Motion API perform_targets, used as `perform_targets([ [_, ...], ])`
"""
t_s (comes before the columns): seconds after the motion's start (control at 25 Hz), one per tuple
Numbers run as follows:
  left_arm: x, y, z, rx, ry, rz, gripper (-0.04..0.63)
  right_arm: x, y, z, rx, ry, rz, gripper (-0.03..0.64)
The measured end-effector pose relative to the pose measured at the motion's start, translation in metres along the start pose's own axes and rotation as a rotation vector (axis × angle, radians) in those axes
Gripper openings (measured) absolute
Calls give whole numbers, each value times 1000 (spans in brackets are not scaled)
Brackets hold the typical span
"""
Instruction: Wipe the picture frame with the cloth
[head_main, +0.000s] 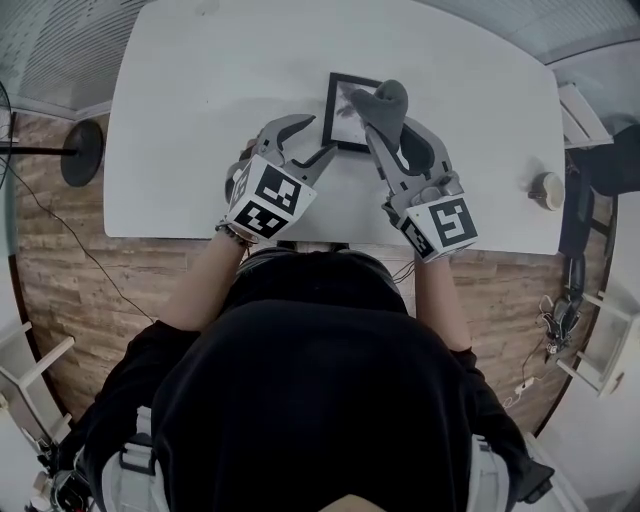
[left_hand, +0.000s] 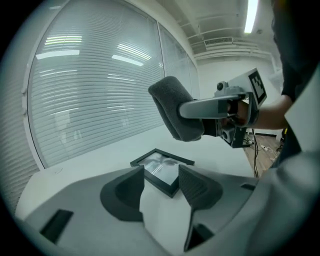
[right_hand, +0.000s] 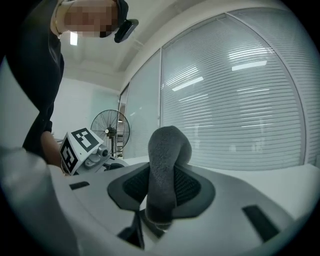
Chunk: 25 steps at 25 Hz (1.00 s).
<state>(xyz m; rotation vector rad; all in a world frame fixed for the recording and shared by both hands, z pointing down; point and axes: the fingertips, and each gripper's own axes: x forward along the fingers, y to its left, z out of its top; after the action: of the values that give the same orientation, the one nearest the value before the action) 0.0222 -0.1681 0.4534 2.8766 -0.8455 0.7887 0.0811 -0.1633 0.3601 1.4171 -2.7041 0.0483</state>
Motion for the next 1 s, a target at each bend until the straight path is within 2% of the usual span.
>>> perform_targets([
  [0.2,-29,9,36,-31,-137,-12,214,-2,5,18,26,-50,-46,117],
  [0.52,-68,24,79,-1,-284,-1,180,-6,16,56,-5,-138,-103,117],
  [0.8,-93,31,93,17,-355,-2,160,-11,28,70,-6,-170,-139,117],
  [1.0,-105,32,97,24,-385,-7,106,-18,36,73,10,-187,-161,117],
])
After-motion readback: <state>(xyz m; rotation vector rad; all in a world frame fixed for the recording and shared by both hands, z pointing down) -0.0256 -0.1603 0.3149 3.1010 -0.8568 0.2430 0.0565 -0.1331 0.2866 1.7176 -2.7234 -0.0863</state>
